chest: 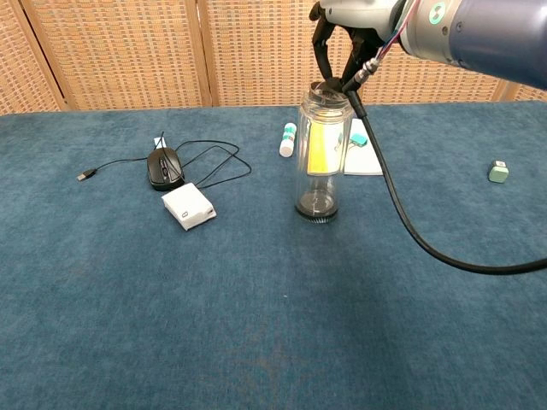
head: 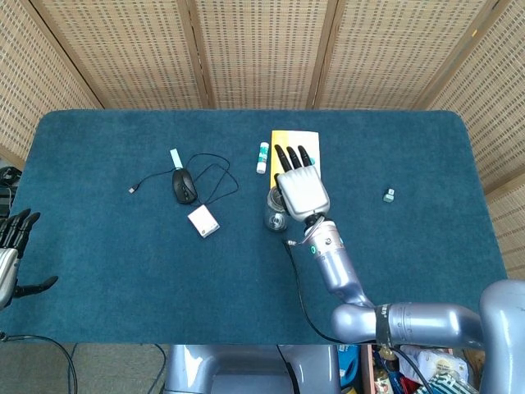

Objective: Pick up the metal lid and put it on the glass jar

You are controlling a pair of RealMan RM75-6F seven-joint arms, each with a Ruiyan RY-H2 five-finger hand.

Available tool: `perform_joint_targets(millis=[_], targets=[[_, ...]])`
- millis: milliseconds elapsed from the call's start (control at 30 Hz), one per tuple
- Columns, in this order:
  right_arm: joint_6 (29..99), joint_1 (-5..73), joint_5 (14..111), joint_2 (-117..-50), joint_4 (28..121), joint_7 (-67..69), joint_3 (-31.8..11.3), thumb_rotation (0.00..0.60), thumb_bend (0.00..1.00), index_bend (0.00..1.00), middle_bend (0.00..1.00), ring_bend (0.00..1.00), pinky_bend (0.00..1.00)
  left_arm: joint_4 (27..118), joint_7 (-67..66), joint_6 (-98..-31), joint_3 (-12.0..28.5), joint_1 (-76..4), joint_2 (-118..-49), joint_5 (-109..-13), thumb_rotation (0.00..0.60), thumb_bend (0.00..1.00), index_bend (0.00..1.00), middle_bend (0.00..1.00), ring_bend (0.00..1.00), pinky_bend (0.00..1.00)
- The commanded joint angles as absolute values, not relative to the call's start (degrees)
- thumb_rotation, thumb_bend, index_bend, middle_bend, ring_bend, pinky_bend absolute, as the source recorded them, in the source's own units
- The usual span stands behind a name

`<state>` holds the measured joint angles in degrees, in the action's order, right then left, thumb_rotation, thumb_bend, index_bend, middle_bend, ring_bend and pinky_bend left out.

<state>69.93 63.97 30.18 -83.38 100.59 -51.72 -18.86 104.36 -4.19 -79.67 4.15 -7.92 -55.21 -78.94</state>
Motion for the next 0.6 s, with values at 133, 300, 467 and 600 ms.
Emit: perform_joint_targets(millis=[133, 300, 467, 600], targets=[[70.2, 64.0, 31.4, -83.3, 101.0, -50.9, -18.9, 0.600, 0.42, 0.00, 0.00, 0.00, 0.04, 104.3, -3.9, -79.7, 4.2, -7.9, -55.2, -78.9, 0.600, 0.00, 0.00, 0.00, 0.00, 0.00], [71.2, 63.9, 32.2, -82.5, 102.3, -50.7, -19.4, 0.600, 0.42, 0.00, 0.00, 0.00, 0.04, 104.2, -3.6, -79.6, 4.2, -7.9, -55.0, -78.8, 0.600, 0.00, 0.00, 0.00, 0.00, 0.00], [72.4, 63.3, 33.1, -80.4, 105.5, -50.4, -19.9, 0.600, 0.42, 0.00, 0.00, 0.00, 0.04, 104.2, -3.3, -79.8, 4.1, -7.9, -54.9, -79.1, 0.600, 0.00, 0.00, 0.00, 0.00, 0.00], [73.5, 61.6, 35.4, -77.2, 109.8, -49.1, -19.8, 0.600, 0.42, 0.00, 0.00, 0.00, 0.04, 104.2, -2.9, -79.8, 4.0, -7.8, -54.8, -79.5, 0.600, 0.00, 0.00, 0.00, 0.00, 0.00]])
